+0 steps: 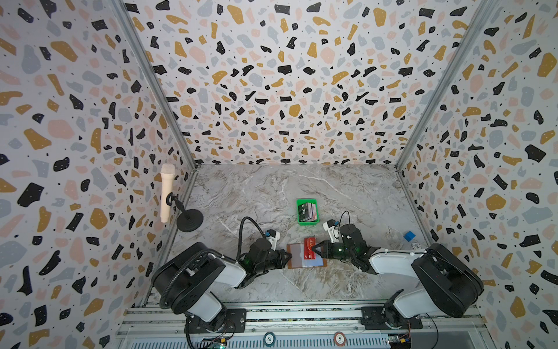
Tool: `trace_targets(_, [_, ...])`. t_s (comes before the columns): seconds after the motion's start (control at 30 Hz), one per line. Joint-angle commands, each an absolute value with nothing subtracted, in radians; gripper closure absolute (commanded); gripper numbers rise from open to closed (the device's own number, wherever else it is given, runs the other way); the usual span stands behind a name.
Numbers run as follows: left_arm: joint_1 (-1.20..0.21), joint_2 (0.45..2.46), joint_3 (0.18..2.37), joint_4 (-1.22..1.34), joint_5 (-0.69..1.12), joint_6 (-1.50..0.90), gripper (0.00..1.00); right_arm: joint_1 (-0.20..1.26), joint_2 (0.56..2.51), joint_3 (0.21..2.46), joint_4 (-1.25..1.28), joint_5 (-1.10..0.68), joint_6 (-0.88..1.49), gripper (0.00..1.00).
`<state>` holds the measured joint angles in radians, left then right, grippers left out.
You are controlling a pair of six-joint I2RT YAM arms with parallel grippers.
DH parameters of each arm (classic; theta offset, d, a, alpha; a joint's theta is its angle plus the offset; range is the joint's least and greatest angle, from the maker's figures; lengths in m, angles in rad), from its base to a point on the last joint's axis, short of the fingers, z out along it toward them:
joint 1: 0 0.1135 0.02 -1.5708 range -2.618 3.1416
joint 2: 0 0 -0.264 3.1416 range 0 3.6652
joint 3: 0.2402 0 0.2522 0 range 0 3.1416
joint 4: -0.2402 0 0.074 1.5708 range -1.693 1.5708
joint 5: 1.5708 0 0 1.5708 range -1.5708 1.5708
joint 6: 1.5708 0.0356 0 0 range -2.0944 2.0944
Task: Insert credit cards into a card holder
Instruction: Insert the credit card into the card slot.
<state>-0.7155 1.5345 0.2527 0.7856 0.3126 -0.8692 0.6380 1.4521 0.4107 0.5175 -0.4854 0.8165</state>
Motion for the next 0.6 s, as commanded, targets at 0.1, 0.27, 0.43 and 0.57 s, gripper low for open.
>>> trace_targets(0.1, [-0.722, 1.529, 0.236, 0.806, 0.318, -0.869, 1.00, 0.654, 1.472, 0.430, 0.550, -0.503, 0.849, 1.00])
trace_targets(0.27, [-0.724, 1.529, 0.234, 0.801, 0.319, -0.871, 1.00, 0.654, 1.473, 0.417, 0.585, -0.518, 0.888, 1.00])
trace_targets(0.43, [-0.724, 1.529, 0.232, 0.796, 0.318, -0.874, 1.00, 0.653, 1.443, 0.391, 0.616, -0.520, 0.940, 1.00])
trace_targets(0.57, [-0.724, 1.529, 0.230, 0.796, 0.321, -0.878, 1.00, 0.653, 1.450, 0.391, 0.609, -0.522, 0.954, 1.00])
